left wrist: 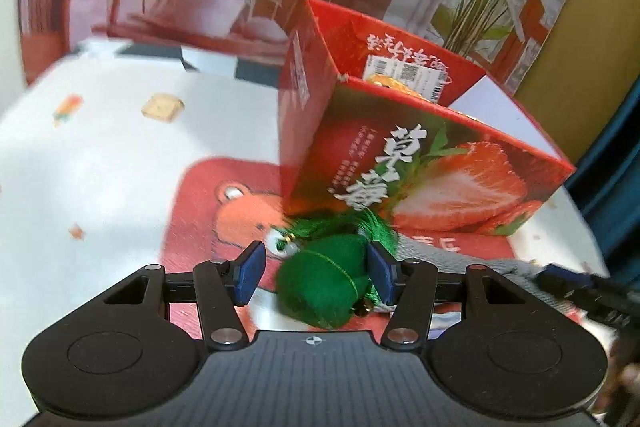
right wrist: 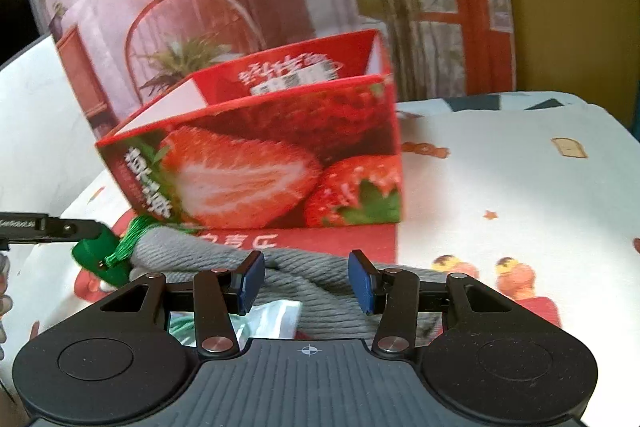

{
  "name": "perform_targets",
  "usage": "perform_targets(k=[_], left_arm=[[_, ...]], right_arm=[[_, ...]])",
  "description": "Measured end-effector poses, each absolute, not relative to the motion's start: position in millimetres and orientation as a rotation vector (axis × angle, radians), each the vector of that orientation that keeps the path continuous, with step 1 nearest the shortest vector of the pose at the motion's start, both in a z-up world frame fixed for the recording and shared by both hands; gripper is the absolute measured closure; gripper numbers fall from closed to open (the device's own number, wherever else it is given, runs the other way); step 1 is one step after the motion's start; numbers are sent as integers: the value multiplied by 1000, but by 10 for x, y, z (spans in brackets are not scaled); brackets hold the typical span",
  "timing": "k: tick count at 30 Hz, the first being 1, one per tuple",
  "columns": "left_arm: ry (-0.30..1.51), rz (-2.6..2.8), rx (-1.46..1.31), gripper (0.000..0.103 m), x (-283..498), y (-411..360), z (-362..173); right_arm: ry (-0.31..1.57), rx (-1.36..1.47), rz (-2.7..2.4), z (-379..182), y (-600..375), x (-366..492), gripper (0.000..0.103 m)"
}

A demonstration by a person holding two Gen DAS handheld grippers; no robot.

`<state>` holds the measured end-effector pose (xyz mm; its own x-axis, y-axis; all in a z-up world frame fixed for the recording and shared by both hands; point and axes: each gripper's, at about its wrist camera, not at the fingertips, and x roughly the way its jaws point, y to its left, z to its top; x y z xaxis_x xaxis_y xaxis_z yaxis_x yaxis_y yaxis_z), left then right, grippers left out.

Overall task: Organize soft objects
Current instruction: 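Lower both grippers onto the green knit ball and close them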

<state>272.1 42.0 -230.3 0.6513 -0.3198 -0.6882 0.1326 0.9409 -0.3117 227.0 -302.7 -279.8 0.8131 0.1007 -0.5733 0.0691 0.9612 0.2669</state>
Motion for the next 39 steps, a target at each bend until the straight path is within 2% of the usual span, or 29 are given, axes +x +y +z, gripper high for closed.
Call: perform_targets(k=[2, 23, 26, 30, 33, 39], left_arm=[[833, -294, -277, 53, 2724, 390, -2332], [855, -487, -299, 56, 2673, -289, -2298], [865, -492, -313, 56, 2666, -287, -2300], [874, -487, -331, 56, 2670, -223, -2319], [866, -486, -347, 56, 2685, -149, -2309], [877, -396, -406, 56, 2738, 118, -2398]], right_arm=[[634, 250, 35, -2783, -2938, 2307, 59], [716, 31, 322, -2861, -1931, 2587, 59], [709, 40, 325, -2856, -1865, 2652, 59], [701, 59, 317, -2848, -1813, 2733, 55], [698, 68, 325, -2872, -1845, 2753, 58], [694, 65, 324, -2872, -1835, 2765, 59]])
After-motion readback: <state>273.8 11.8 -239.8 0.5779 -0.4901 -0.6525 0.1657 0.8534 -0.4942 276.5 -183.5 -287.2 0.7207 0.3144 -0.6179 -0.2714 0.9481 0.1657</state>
